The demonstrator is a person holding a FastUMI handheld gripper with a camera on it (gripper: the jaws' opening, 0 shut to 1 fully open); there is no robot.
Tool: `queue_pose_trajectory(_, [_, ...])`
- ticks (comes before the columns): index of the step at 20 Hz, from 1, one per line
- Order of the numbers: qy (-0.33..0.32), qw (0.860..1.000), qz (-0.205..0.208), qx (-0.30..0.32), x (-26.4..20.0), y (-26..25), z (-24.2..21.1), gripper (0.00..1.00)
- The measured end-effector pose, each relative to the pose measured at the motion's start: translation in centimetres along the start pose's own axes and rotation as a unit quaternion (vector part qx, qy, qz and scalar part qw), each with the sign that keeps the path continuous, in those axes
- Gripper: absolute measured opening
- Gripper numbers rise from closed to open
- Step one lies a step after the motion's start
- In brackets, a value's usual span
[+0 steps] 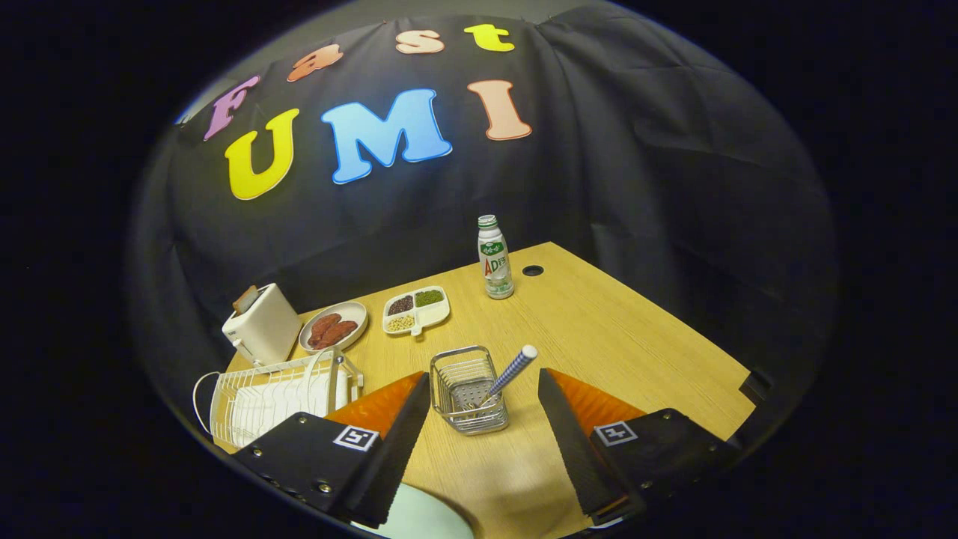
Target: Take the plate from the dish rack, then take the spoon from the basket and place it into the plate.
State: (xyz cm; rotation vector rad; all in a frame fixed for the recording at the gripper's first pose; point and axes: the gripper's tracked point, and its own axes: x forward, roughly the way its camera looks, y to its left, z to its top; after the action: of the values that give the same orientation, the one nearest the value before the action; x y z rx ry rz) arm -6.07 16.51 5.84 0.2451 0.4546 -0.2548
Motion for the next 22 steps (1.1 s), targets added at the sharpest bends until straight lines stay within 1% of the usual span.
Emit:
queue_pose_trajectory(2, [0.006, 1.0, -0.009, 0.008, 1.6, -0.7, -0.2, 0.9])
queue_pose_trajectory(3, [0.008, 1.0, -0.002, 0.015, 2.5, -0.5, -0.3, 0.88])
queue_pose_trajectory(4, [0.01, 1.0, -0.005, 0.021, 3.5, -0.9, -0.5, 0.83])
queue_pose_trajectory(5, [0.012, 1.0, 0.001, 0.025, 4.2, -0.9, -0.6, 0.82])
queue_pose_trajectory(6, [0.016, 0.999, 0.004, 0.028, 5.2, -0.9, -1.1, 0.77])
queue_pose_trajectory(7, [0.022, 0.999, 0.002, 0.027, 6.1, -1.4, -1.5, 0.69])
queue_pose_trajectory(8, [0.026, 0.999, 0.008, 0.027, 6.7, -1.4, -1.7, 0.68])
queue_pose_trajectory(9, [0.03, 0.999, 0.008, 0.025, 7.1, -1.5, -2.0, 0.54])
queue_pose_trajectory(10, [0.03, 0.999, 0.014, 0.024, 7.0, -1.4, -1.9, 0.43])
queue_pose_trajectory(11, [0.026, 0.999, 0.016, 0.025, 7.5, -1.3, -1.5, 0.23])
queue_pose_trajectory(12, [0.026, 0.999, 0.035, 0.031, 7.5, -0.7, -1.5, 0.23])
queue_pose_trajectory(13, [0.017, 0.997, 0.057, 0.038, 7.2, 0.9, -0.8, 0.14])
queue_pose_trajectory(14, [0.018, 0.998, 0.062, 0.027, 7.7, 1.1, -0.9, 0.13])
queue_pose_trajectory(15, [0.02, 0.998, 0.061, 0.013, 7.8, 1.2, -1.0, 0.04])
queue_pose_trajectory(19, [0.017, 0.997, 0.06, -0.043, 7.4, 3.5, 0.0, 0.04])
queue_pose_trajectory(22, [-0.003, 0.995, 0.05, -0.085, 5.8, 4.3, 1.7, 0.04])
